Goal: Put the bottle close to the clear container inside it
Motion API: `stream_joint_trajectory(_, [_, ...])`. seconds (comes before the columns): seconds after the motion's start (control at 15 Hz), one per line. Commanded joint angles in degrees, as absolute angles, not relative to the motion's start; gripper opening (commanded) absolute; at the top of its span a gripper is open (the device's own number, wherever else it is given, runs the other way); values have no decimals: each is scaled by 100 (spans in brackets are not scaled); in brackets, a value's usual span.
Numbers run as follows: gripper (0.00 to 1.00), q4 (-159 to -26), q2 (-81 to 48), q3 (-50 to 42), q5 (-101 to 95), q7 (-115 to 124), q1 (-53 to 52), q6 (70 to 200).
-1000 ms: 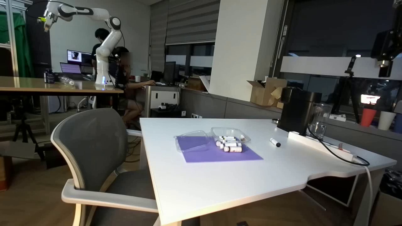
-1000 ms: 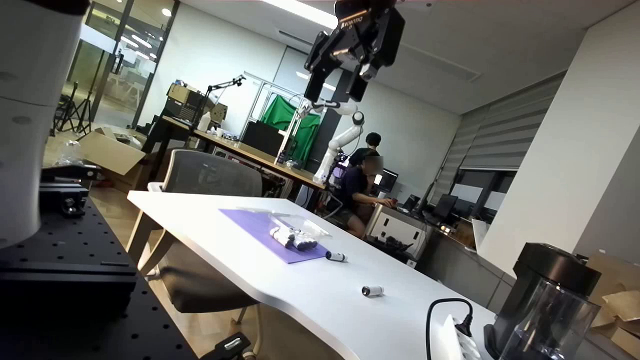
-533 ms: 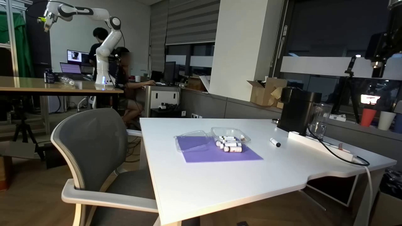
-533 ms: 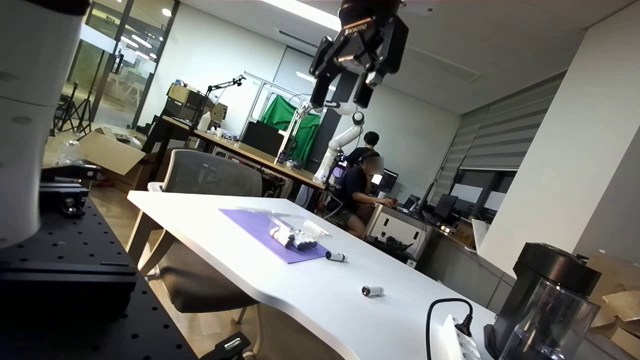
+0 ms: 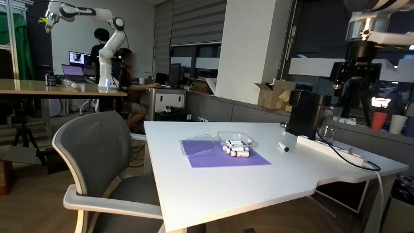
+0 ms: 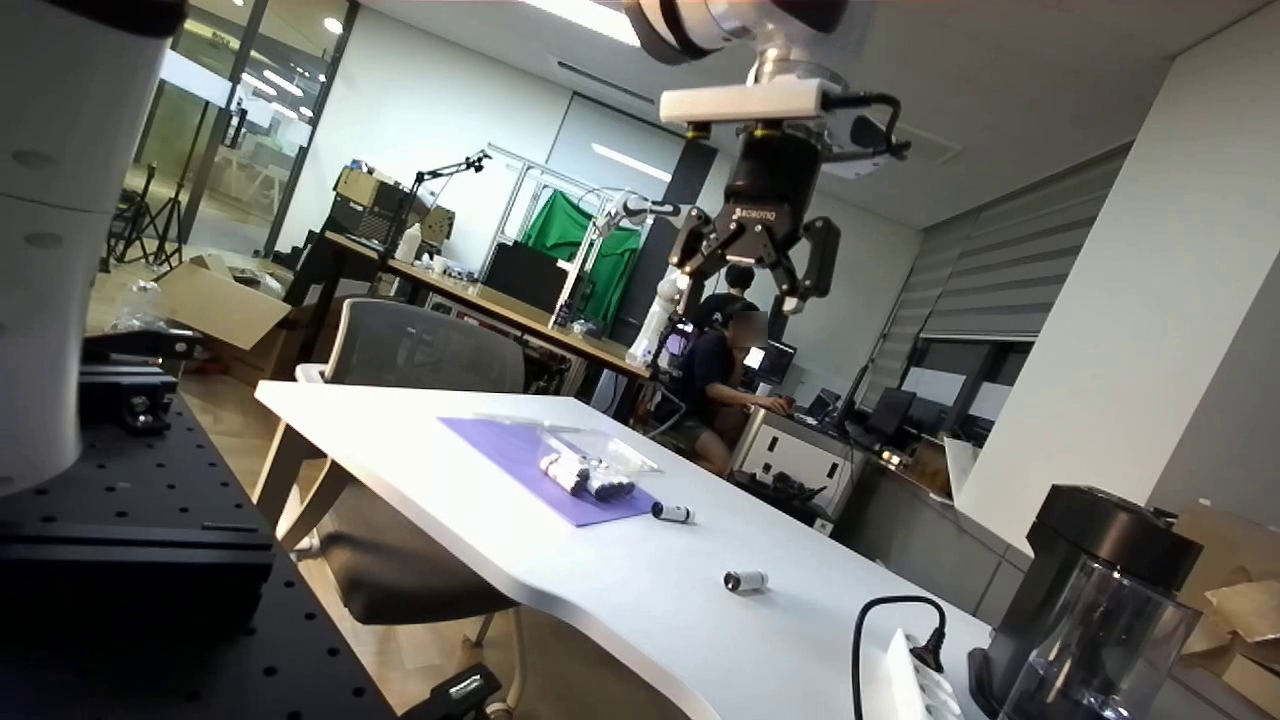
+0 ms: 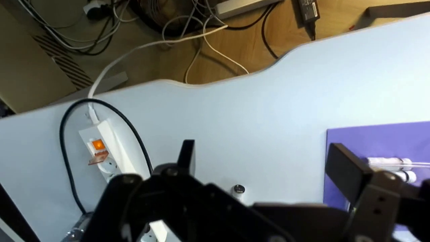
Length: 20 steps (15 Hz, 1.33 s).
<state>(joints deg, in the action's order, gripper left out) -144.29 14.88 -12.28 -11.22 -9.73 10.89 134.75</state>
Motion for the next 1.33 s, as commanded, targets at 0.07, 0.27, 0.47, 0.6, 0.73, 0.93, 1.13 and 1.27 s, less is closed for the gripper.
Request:
stream_joint_trajectory(0.07, [100,-12986,-369,-1107,-855,-771,971,13866])
stream_joint_trajectory(0.27, [100,-11975,-1394,-1036,-720,-193,954,13872])
stream_joint_trajectory(0.47, [100,-12222,-1292,-1044,-768,-329,967,13967])
stream_joint_trajectory(0.6, [100,-12243,-1355,-1043,-769,-349,970,13998])
stream_joint_trajectory(0.73, [100,-12289,-1262,-1044,-768,-357,975,13991])
stream_joint_trajectory(0.93, [100,-12311,-1191,-1045,-768,-361,976,13985])
stream_joint_trajectory(1.13, [100,-12322,-1184,-1045,-768,-362,977,13985])
stream_joint_trajectory(1.27, [100,-12089,-1422,-994,-570,-373,1003,14210])
